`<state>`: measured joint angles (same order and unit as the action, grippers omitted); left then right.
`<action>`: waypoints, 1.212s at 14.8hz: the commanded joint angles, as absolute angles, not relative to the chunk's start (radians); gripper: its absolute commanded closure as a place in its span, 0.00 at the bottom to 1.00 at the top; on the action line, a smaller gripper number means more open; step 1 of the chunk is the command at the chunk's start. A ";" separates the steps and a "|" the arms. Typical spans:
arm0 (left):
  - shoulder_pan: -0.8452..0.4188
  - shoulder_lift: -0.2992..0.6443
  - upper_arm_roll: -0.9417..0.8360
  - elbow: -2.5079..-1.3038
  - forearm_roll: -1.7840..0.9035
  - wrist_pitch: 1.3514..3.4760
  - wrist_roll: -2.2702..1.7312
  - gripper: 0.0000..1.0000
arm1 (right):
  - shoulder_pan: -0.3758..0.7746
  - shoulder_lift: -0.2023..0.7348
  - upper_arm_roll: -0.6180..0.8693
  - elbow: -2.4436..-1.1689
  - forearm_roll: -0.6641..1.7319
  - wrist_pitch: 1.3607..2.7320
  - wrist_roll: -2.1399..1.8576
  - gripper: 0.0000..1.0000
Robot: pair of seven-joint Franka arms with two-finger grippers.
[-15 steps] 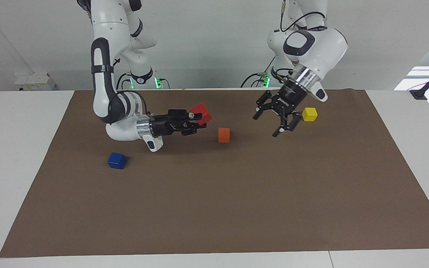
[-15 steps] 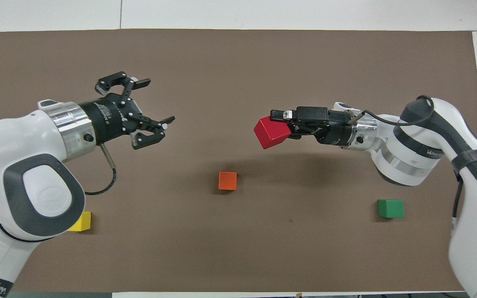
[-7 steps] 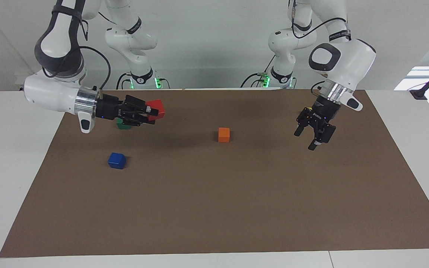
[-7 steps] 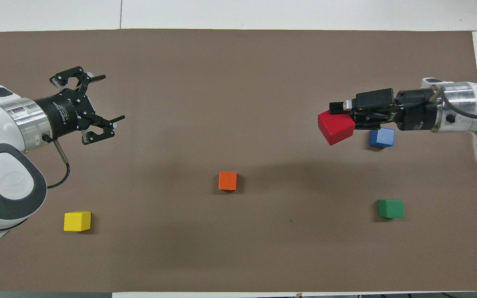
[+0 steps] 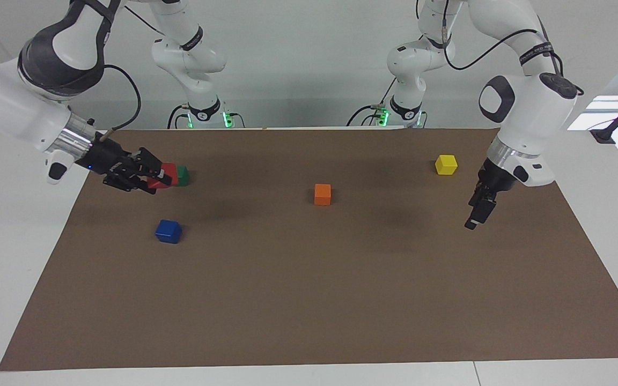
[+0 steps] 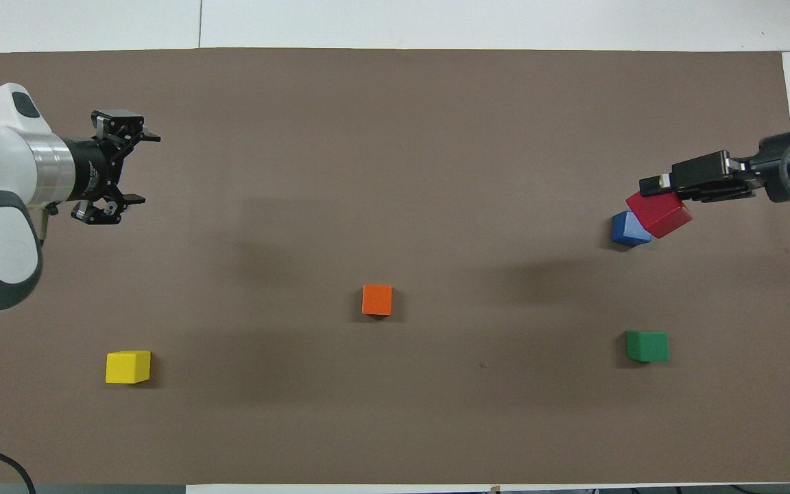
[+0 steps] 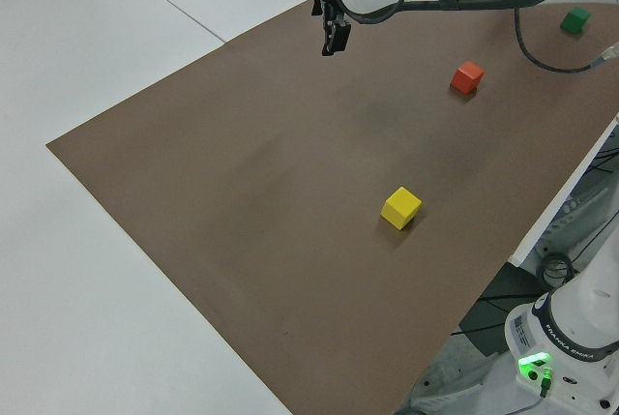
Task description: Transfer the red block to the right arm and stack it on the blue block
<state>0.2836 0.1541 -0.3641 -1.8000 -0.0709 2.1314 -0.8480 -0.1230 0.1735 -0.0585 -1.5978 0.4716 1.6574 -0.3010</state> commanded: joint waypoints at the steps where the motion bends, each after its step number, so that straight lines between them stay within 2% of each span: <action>1: 0.304 0.184 -0.373 -1.747 0.017 2.022 -0.617 0.00 | -0.120 0.235 -0.048 -1.513 0.315 1.731 -0.284 1.00; 5: 0.292 0.256 -0.376 -1.600 0.168 1.832 -0.410 0.00 | -0.060 0.238 -0.048 -1.566 0.180 1.951 -0.276 1.00; 7: 0.275 0.249 -0.379 -1.598 0.213 1.747 -0.294 0.00 | -0.043 0.226 -0.048 -1.639 0.149 2.093 -0.270 1.00; 9: 0.285 0.220 -0.380 -1.635 0.210 1.712 -0.273 0.00 | -0.009 0.198 -0.049 -1.731 0.115 2.192 -0.253 1.00; 13: 0.272 0.134 -0.385 -1.790 0.204 1.684 -0.273 0.00 | 0.027 0.140 -0.048 -1.983 0.008 2.448 -0.154 1.00; 16: 0.209 0.120 -0.379 -1.819 0.199 1.695 -0.256 0.00 | 0.032 0.143 -0.048 -2.046 -0.021 2.511 -0.098 1.00; 18: 0.174 0.049 -0.339 -1.830 0.195 1.710 -0.227 0.00 | 0.055 0.129 -0.049 -2.097 -0.057 2.537 -0.057 1.00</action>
